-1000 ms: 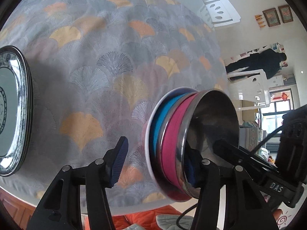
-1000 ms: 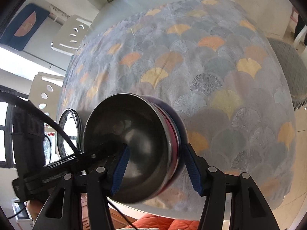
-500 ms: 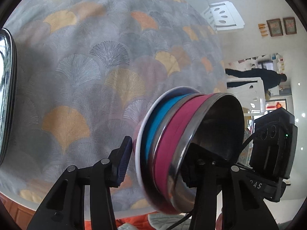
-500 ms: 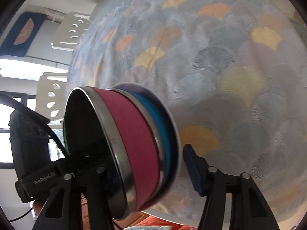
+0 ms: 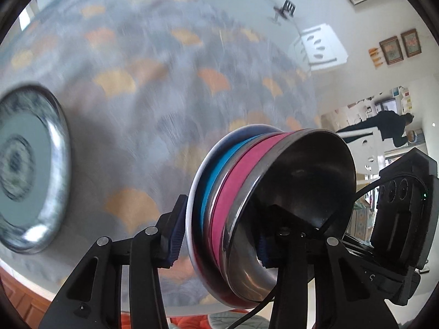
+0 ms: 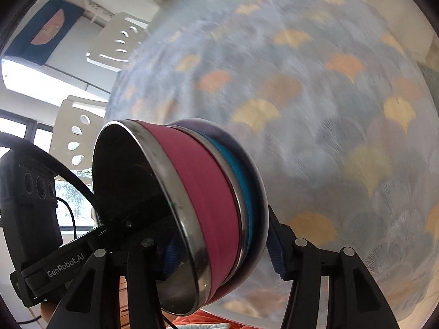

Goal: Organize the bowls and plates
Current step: 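Carry the stack over the blue-and-white plate and lower it onto it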

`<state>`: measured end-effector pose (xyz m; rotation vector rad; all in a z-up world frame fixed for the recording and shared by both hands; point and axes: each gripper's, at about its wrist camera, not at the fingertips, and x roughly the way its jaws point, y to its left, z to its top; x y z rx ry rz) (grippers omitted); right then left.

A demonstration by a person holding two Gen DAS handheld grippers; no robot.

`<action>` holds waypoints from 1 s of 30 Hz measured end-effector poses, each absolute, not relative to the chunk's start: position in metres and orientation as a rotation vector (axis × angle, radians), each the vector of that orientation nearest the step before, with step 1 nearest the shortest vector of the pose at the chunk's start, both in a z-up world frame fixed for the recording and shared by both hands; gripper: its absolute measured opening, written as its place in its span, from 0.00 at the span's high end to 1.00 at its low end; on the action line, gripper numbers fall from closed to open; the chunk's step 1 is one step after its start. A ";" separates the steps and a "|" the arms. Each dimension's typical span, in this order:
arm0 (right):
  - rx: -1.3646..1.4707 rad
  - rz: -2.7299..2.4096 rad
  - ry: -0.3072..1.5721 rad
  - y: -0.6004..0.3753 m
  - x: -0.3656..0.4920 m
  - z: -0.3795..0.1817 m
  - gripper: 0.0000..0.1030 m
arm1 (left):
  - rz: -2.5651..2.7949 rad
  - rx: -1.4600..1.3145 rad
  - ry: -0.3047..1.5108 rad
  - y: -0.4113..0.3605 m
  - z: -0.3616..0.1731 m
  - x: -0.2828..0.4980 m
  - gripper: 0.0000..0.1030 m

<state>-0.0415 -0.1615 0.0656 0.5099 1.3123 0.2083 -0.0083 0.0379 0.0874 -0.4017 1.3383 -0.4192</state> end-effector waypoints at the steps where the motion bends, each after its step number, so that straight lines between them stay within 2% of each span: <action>1: 0.506 0.211 1.303 -0.154 -0.038 0.074 0.49 | -0.415 -0.402 1.327 0.049 0.098 -0.005 0.63; 8: 0.480 0.241 1.223 -0.065 -0.018 0.131 0.49 | -0.385 -0.374 1.262 0.135 0.152 0.012 0.63; 12: 0.496 0.298 1.222 -0.004 -0.005 0.133 0.49 | -0.326 -0.344 1.234 0.192 0.160 0.017 0.63; 20: 0.490 0.307 1.325 0.085 0.002 0.093 0.49 | -0.296 -0.365 1.325 0.265 0.117 0.022 0.63; 30: 0.494 0.187 1.426 0.096 0.003 0.055 0.49 | -0.380 -0.396 1.438 0.272 0.070 0.023 0.63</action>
